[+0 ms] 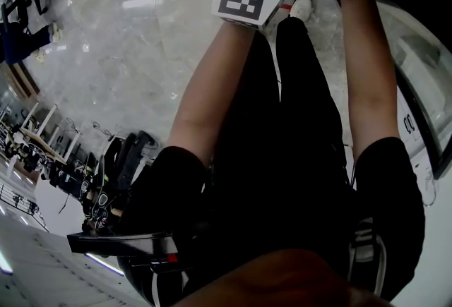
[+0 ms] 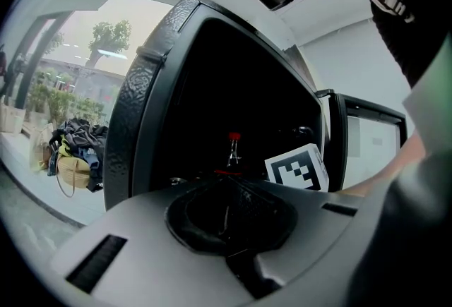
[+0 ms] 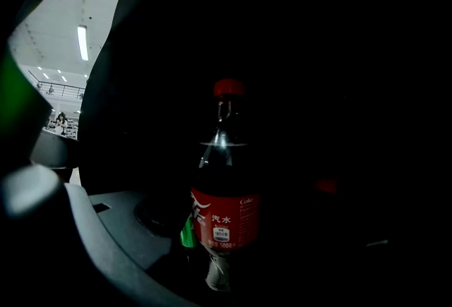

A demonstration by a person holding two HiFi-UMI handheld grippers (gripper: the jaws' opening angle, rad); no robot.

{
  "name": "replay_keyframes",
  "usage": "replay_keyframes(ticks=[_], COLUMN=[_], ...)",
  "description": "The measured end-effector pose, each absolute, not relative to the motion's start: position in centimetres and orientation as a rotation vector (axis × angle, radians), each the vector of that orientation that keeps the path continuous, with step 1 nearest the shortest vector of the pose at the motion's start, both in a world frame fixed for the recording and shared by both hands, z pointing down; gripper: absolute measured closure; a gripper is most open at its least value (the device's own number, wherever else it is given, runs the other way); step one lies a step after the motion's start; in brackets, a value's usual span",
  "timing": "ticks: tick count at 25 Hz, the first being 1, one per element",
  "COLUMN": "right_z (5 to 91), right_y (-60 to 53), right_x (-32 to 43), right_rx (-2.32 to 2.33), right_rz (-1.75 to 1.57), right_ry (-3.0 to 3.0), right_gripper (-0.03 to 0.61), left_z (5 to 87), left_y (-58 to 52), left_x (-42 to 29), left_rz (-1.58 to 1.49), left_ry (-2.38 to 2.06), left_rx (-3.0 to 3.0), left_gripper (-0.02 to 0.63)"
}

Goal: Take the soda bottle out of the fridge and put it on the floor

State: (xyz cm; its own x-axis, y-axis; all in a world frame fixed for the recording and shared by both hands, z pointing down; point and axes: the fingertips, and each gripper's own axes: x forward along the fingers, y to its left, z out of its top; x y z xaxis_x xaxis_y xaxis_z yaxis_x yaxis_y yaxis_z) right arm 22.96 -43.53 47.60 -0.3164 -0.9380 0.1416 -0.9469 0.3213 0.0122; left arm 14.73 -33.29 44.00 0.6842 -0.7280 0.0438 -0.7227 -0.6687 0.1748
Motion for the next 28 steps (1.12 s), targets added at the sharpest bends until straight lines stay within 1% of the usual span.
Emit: replay_keyframes(ticks=[1, 9, 13, 19, 24, 28], right_z=[47.6, 47.7, 46.1, 44.6, 44.2, 44.9], right_y=[-43.5, -42.1, -39.9, -35.4, -31.2, -27.2], right_x=[23.2, 22.9, 21.9, 20.3, 18.0, 14.0], right_rx=[1.761, 1.688, 1.634, 1.494, 1.308, 1.099], right_rz=[0.113, 0.116, 0.06, 0.069, 0.081, 0.106], right_ry=[-2.449, -2.486, -2.524, -2.6, -2.696, -2.795], right_gripper=[0.26, 0.264, 0.264, 0.264, 0.264, 0.264], left_z=[44.0, 43.7, 43.1, 42.1, 42.0, 42.8], left_y=[-33.3, -32.5, -31.6, -29.5, -27.3, -25.9], left_x=[14.7, 14.7, 14.3, 12.8, 10.7, 7.2], left_rz=[-0.045, -0.041, -0.033, -0.045, -0.065, -0.055], left_ry=[-1.186, -1.238, -1.265, -1.33, -1.393, -1.469], left_rx=[2.717, 2.721, 2.725, 2.683, 2.627, 2.585], left_gripper=[0.612, 0.612, 0.612, 0.612, 0.612, 0.612])
